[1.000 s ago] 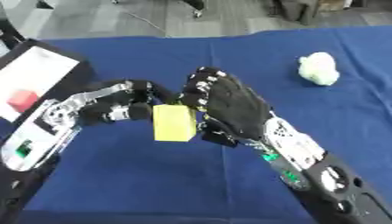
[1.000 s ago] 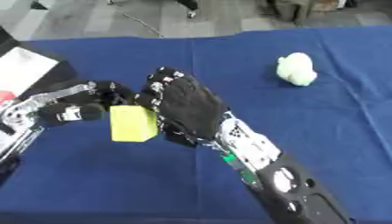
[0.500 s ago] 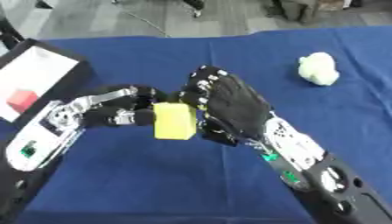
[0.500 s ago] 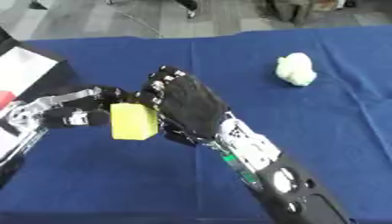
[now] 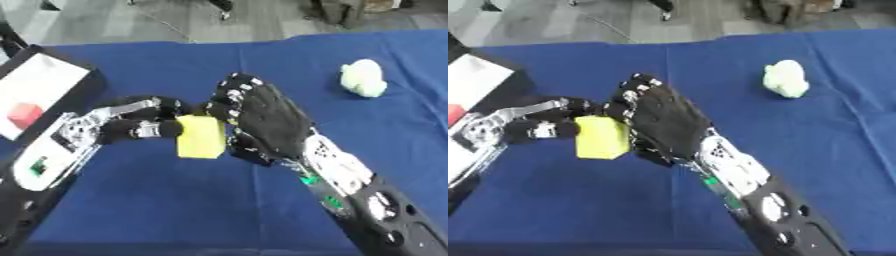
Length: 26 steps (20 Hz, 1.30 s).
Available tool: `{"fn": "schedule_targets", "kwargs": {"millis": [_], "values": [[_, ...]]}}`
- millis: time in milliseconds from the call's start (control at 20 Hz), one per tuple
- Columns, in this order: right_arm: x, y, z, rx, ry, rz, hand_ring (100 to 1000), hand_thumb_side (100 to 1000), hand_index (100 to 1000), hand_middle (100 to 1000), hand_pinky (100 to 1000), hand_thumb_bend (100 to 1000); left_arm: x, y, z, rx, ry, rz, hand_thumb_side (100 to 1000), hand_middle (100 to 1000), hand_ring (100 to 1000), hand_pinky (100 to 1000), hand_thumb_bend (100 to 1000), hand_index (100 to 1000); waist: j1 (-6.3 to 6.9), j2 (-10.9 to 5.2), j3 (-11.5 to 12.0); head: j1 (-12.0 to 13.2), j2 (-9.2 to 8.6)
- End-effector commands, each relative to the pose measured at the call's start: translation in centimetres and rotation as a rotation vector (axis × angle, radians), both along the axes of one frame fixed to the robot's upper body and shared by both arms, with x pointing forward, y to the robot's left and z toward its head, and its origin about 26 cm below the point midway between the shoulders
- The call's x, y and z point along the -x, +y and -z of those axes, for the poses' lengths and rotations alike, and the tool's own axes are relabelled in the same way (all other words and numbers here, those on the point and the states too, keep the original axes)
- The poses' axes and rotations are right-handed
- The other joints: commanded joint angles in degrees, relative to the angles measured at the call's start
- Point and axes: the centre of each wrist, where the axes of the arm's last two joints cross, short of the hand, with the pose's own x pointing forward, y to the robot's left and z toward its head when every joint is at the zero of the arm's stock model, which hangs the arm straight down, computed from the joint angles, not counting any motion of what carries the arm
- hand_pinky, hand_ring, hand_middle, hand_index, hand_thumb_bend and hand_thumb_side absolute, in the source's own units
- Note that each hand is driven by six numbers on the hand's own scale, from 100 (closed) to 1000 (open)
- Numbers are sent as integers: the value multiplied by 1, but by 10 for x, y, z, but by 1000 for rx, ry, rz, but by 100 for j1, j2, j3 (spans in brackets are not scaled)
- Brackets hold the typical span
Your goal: Pick up the objects with one hand, pass them to the other hand, and then place them into the box on the other side of the table.
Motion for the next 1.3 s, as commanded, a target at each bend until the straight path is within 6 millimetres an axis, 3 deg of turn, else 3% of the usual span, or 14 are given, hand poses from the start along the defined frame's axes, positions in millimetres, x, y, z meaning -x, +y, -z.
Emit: {"fn": "schedule_targets", "kwargs": {"millis": [50,1050,1250,1300], "values": [[3,4,-10,-23,-37,-3,484,100,342,248,580,100,-2,-1,-7,-7,-12,21,684,699,630,672,719,809,11,-98,-1,1,-11],[3,6,-5,2,-36,28,481,100,351,268,576,100,-1,-13,-8,22,3,44,648,682,615,665,708,786,-11,-100,-12,-7,-11],[4,7,-6,6,-36,28,481,100,351,269,576,100,-1,-17,-9,37,3,30,548,628,579,647,620,701,-8,-97,-13,1,-11],[4,7,-6,6,-37,30,481,100,351,268,576,100,-1,-19,-9,41,5,30,451,599,558,638,540,645,-7,-97,-14,5,-11]]}}
